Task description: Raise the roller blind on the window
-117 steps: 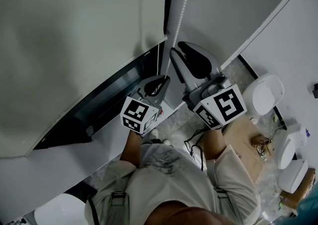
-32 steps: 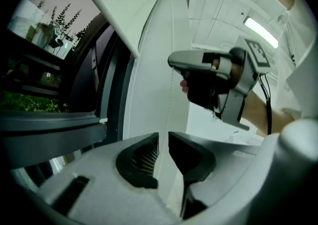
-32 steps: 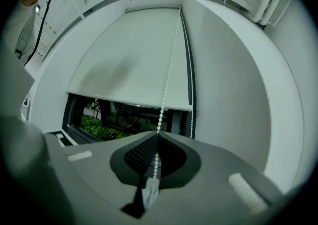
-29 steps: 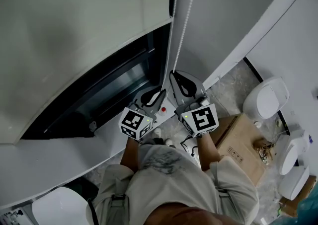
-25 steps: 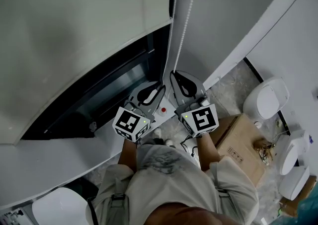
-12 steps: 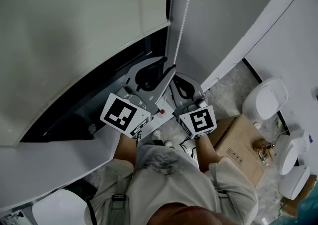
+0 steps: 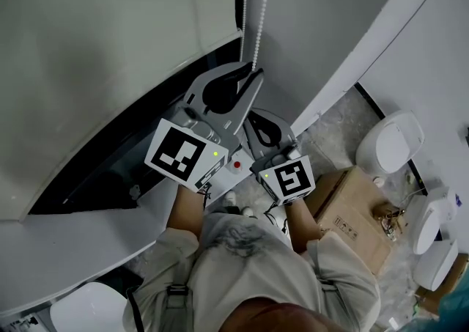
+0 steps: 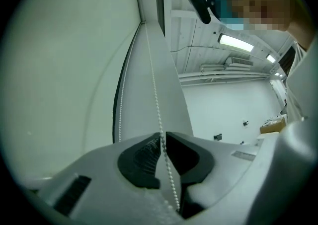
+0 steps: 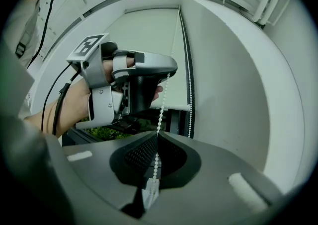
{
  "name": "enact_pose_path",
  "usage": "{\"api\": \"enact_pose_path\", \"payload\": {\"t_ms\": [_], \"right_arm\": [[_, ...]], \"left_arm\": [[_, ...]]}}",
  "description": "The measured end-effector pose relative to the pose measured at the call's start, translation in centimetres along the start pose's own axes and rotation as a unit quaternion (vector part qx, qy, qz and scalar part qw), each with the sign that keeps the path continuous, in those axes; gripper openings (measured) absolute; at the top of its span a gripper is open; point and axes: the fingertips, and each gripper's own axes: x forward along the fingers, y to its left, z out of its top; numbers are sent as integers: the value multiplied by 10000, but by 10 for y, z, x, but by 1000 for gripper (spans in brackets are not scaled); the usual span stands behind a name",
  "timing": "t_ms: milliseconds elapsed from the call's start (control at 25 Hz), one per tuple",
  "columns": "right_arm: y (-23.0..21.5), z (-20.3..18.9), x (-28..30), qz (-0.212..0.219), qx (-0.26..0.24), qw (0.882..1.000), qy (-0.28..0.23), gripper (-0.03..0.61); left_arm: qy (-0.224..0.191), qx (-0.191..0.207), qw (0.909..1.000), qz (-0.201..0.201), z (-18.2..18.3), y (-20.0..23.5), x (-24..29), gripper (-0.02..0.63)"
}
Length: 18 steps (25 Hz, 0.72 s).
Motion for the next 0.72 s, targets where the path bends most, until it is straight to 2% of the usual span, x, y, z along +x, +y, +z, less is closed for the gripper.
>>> {"api": "enact_pose_path", "payload": {"t_ms": [240,720], "right_arm": [[4,2,1,41,-13,9999,-116,12],[12,1,1,53,-43,10000,-55,12]], "left_arm": [[25,126,9999,-78,-1,-5,-5,17],[-119,-103,9999,30,1,-1,-21,11]]}}
